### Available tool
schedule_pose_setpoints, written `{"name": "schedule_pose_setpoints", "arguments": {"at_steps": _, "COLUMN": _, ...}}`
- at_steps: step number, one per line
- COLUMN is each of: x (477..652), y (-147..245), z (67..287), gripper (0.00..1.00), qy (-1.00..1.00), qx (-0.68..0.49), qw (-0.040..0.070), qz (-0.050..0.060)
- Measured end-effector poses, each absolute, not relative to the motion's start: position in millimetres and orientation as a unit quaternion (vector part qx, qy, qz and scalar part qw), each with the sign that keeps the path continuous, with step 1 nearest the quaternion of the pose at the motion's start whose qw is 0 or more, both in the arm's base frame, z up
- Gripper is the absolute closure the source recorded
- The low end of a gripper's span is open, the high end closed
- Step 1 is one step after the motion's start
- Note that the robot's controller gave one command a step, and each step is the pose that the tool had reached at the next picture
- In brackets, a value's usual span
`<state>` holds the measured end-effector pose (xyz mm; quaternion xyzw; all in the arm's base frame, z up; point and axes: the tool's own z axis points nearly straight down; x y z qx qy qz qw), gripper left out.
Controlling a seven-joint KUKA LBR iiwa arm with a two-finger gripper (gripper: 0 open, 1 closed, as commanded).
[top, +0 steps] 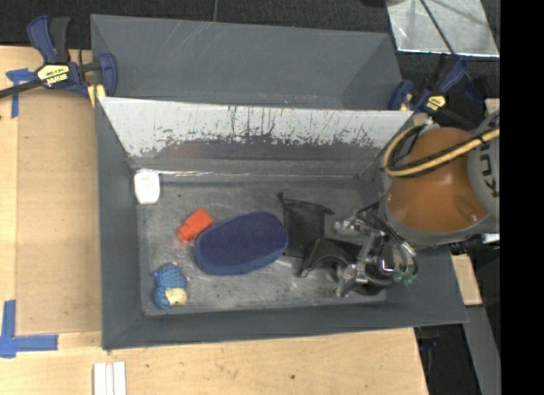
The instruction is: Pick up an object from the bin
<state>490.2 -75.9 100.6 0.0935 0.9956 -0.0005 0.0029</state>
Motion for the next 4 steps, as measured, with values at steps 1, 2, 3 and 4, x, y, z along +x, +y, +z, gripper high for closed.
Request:
{"name": "schedule_pose_setpoints", "arguments": {"at_steps": 1, "x": 486.3, "y": -94.6, "z": 100.2, "gripper": 0.0, "qy": 0.988, "qx": 0.157, "qw": 0.002, "qz": -0.001}}
{"name": "schedule_pose_setpoints", "arguments": {"at_steps": 2, "x": 498.6, "y": -93.7, "z": 75.8, "gripper": 0.0, "qy": 0.968, "qx": 0.25, "qw": -0.007, "qz": 0.001}}
{"name": "schedule_pose_setpoints", "arguments": {"at_steps": 3, "x": 498.0, "y": -94.3, "z": 78.0, "gripper": 0.0, "qy": 0.969, "qx": 0.249, "qw": -0.004, "qz": 0.0}}
{"name": "schedule_pose_setpoints", "arguments": {"at_steps": 4, "x": 497.8, "y": -92.3, "z": 79.5, "gripper": 1.0, "qy": 0.969, "qx": 0.248, "qw": -0.006, "qz": 0.002}}
